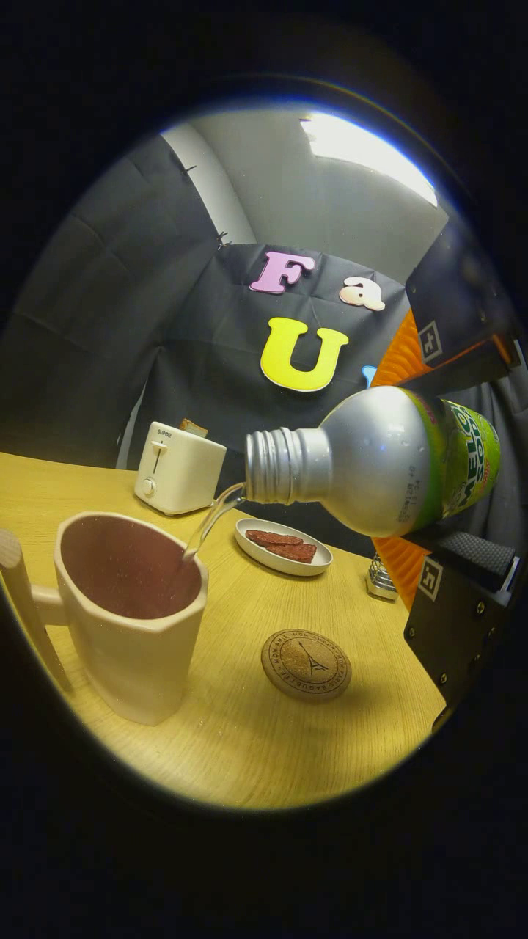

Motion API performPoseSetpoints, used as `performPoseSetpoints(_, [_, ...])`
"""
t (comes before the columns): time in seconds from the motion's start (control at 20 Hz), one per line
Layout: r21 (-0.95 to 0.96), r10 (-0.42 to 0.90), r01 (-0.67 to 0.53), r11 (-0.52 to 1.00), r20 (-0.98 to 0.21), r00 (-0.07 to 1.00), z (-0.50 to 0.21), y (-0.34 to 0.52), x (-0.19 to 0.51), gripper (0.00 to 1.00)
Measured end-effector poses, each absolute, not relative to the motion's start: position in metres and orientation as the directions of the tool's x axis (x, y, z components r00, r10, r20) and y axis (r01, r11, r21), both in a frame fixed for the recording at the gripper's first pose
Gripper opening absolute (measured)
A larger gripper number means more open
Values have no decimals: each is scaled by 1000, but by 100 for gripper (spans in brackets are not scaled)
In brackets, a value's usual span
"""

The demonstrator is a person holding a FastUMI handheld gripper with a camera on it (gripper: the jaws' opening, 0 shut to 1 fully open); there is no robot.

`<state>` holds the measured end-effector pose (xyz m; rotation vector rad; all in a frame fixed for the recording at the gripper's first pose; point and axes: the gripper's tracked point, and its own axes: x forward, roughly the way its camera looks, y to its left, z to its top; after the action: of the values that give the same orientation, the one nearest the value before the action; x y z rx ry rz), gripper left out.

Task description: Take the bottle from table, then pour the juice into the cup, finally place the bottle on the coaster

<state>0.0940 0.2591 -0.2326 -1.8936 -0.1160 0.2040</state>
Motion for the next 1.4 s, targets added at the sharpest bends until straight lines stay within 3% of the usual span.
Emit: performPoseSetpoints(1.4, [-859, 219, 42, -511, -82, 972, -222, 276, 89, 80])
